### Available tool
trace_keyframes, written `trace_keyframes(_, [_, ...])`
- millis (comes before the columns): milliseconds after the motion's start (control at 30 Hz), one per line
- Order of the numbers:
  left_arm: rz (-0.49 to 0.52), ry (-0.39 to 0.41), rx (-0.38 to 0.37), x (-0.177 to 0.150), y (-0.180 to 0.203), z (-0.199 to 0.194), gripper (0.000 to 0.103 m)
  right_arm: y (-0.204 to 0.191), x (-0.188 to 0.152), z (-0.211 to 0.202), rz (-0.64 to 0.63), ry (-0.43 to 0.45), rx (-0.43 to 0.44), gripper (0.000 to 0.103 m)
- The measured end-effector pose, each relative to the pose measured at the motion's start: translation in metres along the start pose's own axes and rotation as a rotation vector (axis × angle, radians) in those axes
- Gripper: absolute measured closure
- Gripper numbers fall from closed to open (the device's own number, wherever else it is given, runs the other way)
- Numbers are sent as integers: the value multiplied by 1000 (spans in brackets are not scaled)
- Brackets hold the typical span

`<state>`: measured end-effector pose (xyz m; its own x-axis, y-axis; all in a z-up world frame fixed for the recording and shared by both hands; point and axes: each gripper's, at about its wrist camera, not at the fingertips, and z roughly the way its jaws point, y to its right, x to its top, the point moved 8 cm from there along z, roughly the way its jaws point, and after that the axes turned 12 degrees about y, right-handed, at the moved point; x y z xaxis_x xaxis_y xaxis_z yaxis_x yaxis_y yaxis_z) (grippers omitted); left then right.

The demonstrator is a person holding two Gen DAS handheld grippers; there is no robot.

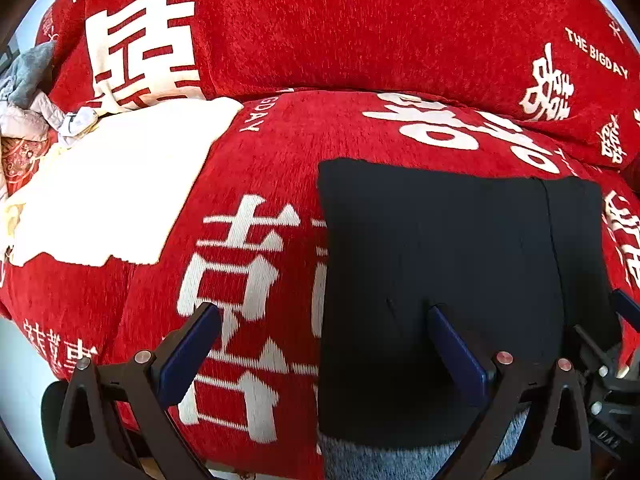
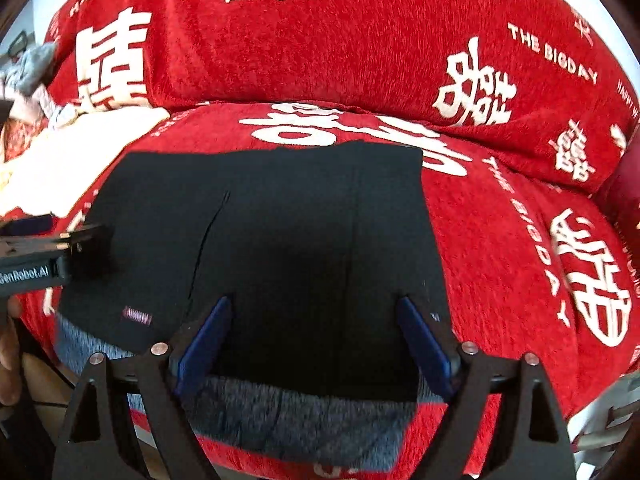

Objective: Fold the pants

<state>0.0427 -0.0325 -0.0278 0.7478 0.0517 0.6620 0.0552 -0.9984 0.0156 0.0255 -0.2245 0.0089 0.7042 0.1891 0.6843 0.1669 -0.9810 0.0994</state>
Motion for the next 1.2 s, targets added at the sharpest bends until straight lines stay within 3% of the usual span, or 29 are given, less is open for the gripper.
trace_keyframes(100, [-2, -4, -24, -9, 1, -4, 0, -2, -11, -6, 2, -9, -7, 5])
trace_keyframes(333, [21, 3, -70, -22, 5, -23, 0, 5, -14, -22, 48, -24, -6, 4])
trace_keyframes(533, [49, 47, -71, -22, 9, -35, 0, -1, 16, -44, 60, 101, -3, 4])
trace_keyframes(800, [56, 25, -71, -31, 9, -28, 0, -21, -9, -13, 27, -13, 15, 4])
trace_keyframes(1033, [73, 35, -80, -36, 8, -34, 0, -17, -22, -27, -27, -4, -9, 3])
trace_keyframes(1200, [85, 48, -80, -33, 12, -37, 0, -10, -1, -40, 16, 57, -8, 3])
